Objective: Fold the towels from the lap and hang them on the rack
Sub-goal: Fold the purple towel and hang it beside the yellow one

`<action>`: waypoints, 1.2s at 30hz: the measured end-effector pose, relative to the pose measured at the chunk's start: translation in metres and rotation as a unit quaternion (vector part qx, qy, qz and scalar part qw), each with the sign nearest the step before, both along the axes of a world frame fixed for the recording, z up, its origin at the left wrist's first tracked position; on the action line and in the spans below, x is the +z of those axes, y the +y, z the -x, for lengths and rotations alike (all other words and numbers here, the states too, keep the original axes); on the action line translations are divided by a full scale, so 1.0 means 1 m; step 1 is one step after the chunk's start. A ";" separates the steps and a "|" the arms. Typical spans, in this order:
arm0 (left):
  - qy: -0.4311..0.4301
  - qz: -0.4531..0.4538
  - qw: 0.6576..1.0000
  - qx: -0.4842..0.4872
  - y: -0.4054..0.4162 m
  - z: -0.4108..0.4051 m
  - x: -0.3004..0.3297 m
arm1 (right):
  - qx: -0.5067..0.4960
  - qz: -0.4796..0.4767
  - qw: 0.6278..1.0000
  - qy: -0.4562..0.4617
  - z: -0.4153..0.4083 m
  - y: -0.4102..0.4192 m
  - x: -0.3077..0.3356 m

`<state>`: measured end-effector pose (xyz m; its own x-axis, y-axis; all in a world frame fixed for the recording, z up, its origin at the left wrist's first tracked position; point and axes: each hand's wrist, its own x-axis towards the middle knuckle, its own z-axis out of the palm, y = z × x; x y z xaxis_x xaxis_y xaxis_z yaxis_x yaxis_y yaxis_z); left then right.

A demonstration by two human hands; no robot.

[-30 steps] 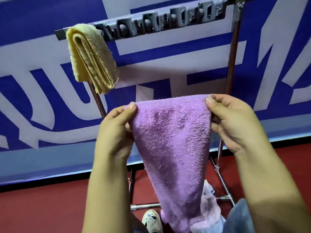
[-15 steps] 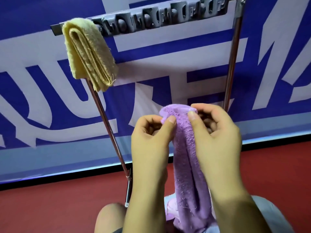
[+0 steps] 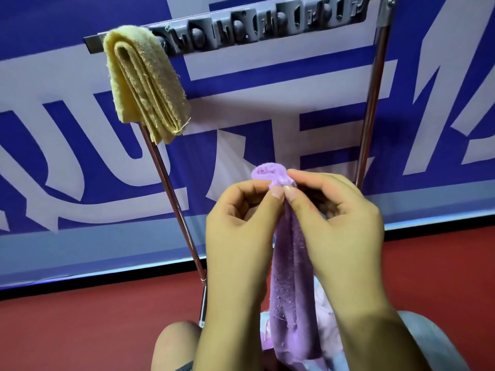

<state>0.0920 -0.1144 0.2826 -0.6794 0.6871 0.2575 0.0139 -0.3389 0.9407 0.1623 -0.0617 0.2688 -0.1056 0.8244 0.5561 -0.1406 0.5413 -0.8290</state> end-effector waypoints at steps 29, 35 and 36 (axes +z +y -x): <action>0.025 -0.021 0.999 0.028 -0.004 -0.005 -0.001 | 0.082 0.011 0.995 0.050 -0.005 -0.001 0.003; 0.012 -0.016 0.999 -0.040 -0.006 -0.002 0.002 | 0.056 0.015 0.996 0.069 -0.003 0.003 0.000; 0.011 -0.016 0.998 -0.053 -0.006 0.001 0.002 | 0.057 0.015 0.996 0.070 -0.004 0.003 0.001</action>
